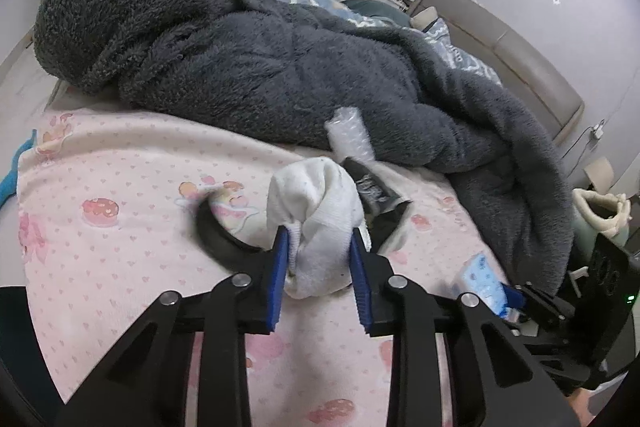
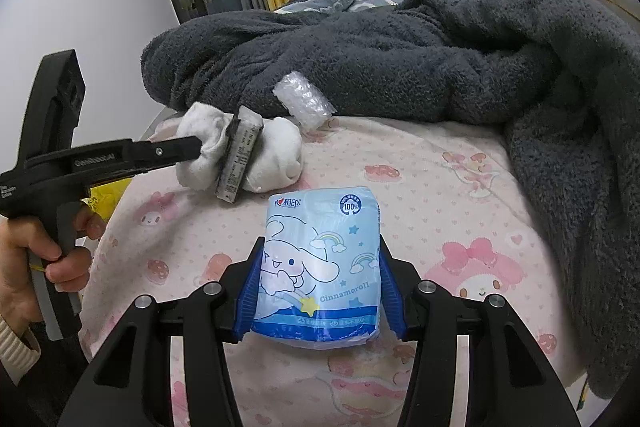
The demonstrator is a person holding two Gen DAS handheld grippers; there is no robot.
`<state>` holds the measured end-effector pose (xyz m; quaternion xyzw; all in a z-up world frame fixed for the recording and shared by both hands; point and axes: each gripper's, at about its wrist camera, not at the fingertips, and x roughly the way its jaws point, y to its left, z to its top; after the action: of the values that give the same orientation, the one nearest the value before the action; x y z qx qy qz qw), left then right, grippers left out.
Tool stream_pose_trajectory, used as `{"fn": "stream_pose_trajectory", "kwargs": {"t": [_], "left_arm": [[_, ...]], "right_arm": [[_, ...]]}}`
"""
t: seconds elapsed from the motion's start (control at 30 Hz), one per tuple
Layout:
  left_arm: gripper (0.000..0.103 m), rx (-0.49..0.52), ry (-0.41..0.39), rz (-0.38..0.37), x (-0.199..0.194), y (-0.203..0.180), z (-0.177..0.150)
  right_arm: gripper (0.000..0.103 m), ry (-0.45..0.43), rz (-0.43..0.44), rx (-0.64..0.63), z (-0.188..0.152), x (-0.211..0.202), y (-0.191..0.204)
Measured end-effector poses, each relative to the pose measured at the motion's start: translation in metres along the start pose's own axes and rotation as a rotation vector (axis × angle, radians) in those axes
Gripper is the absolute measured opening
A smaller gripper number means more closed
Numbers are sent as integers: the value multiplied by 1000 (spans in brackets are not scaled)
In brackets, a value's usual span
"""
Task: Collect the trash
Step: 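Lift both held items and carry them over the teal bin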
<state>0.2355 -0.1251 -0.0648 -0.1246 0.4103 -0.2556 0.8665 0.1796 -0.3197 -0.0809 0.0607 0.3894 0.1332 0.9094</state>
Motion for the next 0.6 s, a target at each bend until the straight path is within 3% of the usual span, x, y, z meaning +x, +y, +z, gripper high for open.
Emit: {"fn": "stream_pose_trajectory", "kwargs": {"t": [0.27, 0.6], "left_arm": [[32, 27, -41, -26, -22, -7, 7], [32, 28, -71, 20, -57, 15, 8]], "right_arm": [[52, -11, 9, -18, 10, 1, 16], [52, -40, 36, -52, 31, 2, 53]]}}
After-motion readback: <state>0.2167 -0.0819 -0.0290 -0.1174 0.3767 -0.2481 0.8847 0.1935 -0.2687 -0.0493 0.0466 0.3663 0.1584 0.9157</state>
